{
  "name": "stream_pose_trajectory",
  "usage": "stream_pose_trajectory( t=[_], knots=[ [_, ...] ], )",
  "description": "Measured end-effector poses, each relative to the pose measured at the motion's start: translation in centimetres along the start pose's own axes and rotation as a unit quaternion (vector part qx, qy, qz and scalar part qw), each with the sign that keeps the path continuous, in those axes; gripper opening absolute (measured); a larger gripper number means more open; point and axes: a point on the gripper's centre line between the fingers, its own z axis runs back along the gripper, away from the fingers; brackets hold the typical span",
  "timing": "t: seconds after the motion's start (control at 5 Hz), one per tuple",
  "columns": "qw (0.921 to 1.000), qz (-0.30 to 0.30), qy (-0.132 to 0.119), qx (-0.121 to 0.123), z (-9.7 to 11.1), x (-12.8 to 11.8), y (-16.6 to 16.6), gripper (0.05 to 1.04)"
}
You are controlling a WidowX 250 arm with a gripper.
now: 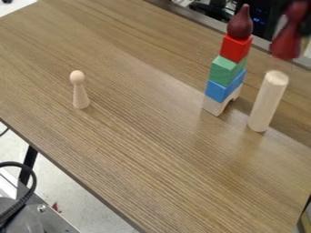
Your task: Took the red block and put it in the middle
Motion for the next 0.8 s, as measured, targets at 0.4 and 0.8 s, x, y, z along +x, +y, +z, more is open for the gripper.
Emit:
stream_pose_trajectory(
  t=[0.4, 0.8],
  knots=[
    [0.9988, 0.003, -0.043, -0.024, 4.4, -0.4, -0.9, 0.605],
    [0.9955, -0.079, -0.031, -0.042, 2.6, -2.5, -6.7, 0.605]
  ],
)
